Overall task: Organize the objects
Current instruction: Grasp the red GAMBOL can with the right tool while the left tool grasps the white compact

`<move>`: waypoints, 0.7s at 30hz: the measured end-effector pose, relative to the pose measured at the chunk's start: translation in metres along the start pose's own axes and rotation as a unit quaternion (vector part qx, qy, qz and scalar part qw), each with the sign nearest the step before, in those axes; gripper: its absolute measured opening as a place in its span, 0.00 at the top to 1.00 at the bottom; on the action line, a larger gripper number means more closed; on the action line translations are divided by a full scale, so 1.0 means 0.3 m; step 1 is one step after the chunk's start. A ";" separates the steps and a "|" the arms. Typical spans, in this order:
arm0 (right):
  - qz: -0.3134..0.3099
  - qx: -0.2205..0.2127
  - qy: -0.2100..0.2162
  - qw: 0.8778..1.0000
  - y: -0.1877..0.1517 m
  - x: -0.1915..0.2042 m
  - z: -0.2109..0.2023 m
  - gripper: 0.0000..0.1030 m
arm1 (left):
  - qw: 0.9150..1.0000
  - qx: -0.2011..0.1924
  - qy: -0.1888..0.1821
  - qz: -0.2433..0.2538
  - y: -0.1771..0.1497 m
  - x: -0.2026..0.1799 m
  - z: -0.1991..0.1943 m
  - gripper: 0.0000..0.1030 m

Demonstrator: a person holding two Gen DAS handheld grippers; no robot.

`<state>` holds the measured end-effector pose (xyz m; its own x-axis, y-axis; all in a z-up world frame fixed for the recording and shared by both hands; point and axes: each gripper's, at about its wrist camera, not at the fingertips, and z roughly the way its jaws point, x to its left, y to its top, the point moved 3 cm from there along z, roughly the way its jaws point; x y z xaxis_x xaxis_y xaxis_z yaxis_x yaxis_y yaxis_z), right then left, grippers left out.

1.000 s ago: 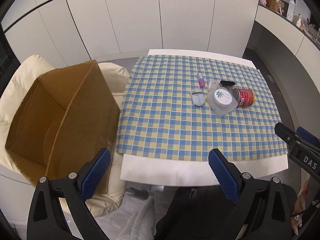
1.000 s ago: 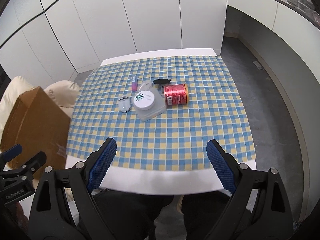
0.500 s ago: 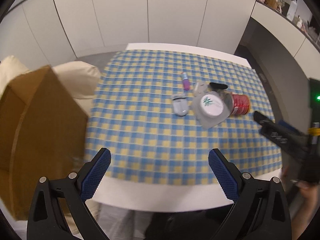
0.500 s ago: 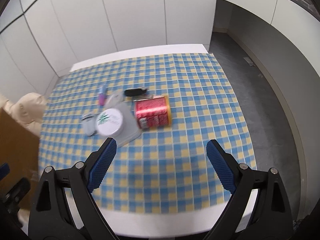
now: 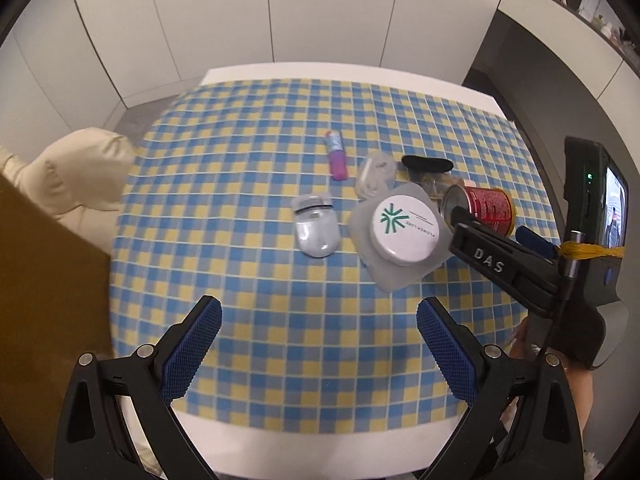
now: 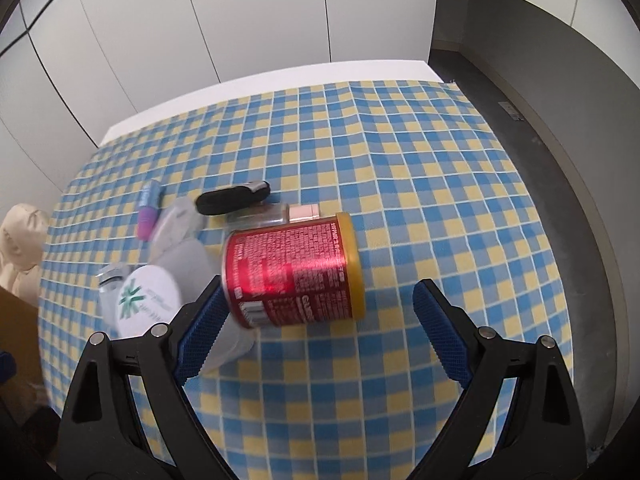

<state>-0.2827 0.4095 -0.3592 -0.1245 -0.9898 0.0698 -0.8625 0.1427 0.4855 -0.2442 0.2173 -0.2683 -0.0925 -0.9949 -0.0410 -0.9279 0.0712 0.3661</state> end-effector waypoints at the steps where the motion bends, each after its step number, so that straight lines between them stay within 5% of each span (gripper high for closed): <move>1: -0.003 0.001 0.003 1.000 0.001 0.001 0.012 0.09 | 1.000 0.001 0.001 0.001 0.004 -0.009 0.012 0.05; 3: -0.007 0.002 0.002 1.000 0.006 0.000 0.024 0.15 | 1.000 -0.001 0.006 0.002 0.012 -0.024 0.039 0.05; 5: -0.010 0.009 0.006 1.000 0.005 -0.002 0.040 0.36 | 1.000 0.004 0.007 0.003 0.018 -0.040 0.071 0.05; 14: -0.004 -0.009 -0.017 1.000 0.014 -0.127 0.005 0.37 | 1.000 -0.005 -0.011 0.026 0.047 -0.154 0.155 0.04; 21: 0.031 -0.007 0.016 0.999 0.029 -0.221 -0.016 0.38 | 0.999 -0.004 -0.007 0.032 0.078 -0.209 0.256 0.11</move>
<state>-0.2796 0.4763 -0.3555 -0.1623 -0.9785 0.1271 -0.8467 0.2043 0.4913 -0.2880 0.2869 -0.3287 -0.1570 -0.9871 -0.0298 -0.9166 0.1345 0.3766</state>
